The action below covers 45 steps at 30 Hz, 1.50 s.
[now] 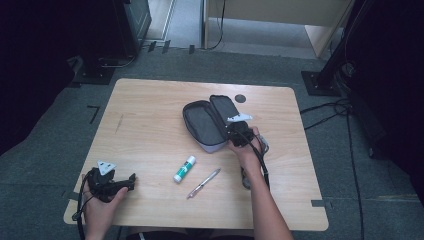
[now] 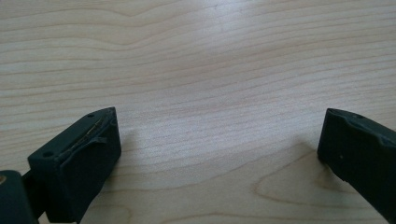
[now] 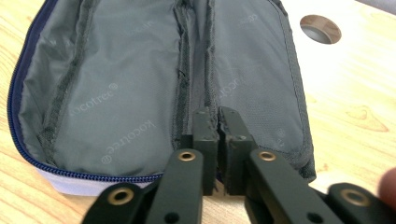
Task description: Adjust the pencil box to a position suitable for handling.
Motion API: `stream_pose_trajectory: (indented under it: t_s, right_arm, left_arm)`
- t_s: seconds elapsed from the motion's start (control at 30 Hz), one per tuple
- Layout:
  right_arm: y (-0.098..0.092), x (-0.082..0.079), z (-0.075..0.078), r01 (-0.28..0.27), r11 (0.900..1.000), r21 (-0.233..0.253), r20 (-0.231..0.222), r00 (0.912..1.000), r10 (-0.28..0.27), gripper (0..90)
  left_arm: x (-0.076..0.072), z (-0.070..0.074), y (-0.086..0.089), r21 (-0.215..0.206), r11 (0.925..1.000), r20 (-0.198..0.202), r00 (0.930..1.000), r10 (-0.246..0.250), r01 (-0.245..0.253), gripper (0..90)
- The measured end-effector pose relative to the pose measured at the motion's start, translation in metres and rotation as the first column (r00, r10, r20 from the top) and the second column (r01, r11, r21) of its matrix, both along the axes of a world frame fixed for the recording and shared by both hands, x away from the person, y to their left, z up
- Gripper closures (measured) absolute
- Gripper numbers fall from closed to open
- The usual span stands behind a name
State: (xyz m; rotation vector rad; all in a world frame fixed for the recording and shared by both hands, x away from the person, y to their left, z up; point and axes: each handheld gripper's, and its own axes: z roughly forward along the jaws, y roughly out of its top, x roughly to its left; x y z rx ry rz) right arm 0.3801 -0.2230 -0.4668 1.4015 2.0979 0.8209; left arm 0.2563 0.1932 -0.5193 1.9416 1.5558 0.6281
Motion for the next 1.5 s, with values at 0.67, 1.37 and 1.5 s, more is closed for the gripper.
stream_pose_trajectory:
  t_s: [0.67, 1.37, 1.5]
  right_arm:
    - [0.012, -0.019, 0.0, 0.406, 0.888, 0.218, -0.133, 0.9134, -0.385, 5.9]
    - [0.025, -0.012, -0.022, 0.461, 0.861, 0.213, -0.237, 0.8797, -0.412, 22.3]
    - [0.024, -0.012, -0.023, 0.453, 0.861, 0.229, -0.248, 0.8831, -0.399, 28.8]
  left_arm:
    - [0.0, 0.0, 0.0, 0.0, 1.0, -0.001, 1.0, 0.0, 0.0, 0.0]
    - [0.0, 0.0, 0.0, 0.0, 1.0, -0.001, 1.0, 0.0, 0.0, 0.0]
    - [0.0, 0.0, 0.0, -0.001, 1.0, -0.001, 1.0, 0.001, -0.001, 0.0]
